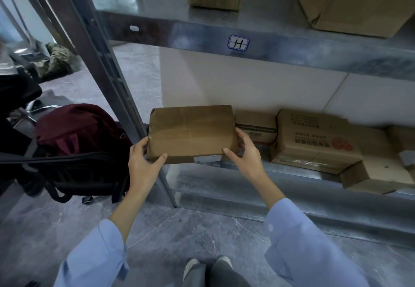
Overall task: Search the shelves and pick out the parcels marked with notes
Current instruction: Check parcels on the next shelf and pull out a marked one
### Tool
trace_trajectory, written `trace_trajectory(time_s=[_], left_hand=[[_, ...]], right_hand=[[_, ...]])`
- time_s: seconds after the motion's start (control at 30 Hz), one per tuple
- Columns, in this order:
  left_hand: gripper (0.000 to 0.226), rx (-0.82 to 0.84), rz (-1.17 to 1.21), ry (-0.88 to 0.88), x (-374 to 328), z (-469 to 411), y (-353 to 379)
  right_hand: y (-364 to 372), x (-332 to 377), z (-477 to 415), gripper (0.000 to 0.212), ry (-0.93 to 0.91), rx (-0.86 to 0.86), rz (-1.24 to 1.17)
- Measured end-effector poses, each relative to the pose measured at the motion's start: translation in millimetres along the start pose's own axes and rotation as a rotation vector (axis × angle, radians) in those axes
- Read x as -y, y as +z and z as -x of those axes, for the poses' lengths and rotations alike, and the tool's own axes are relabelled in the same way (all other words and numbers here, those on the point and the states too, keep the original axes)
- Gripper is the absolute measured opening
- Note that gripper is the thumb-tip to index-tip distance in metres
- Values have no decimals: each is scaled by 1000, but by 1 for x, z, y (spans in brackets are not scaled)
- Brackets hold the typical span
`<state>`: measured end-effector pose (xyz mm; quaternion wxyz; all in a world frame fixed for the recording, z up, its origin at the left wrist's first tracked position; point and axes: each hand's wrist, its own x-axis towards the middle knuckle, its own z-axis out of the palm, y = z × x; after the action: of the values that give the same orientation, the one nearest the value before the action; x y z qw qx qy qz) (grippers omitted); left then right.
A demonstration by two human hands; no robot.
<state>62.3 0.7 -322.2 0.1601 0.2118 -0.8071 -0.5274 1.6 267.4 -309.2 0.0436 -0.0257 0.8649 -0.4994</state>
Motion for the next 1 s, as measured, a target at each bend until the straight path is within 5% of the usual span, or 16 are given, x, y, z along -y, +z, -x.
trace_trajectory(time_s=[0.4,0.73,1.0], left_hand=[[78,33,26,105,-33,-5,-4],[61,86,235,136,-49,4,-14],[96,162,262,138,-62,-1,-12]], right_hand=[[-24,21,-1,89,-15,15,-20],[-35,30,-10,66,-66,-50,-217],[-52,39,-7,87,-86,-19,-210]])
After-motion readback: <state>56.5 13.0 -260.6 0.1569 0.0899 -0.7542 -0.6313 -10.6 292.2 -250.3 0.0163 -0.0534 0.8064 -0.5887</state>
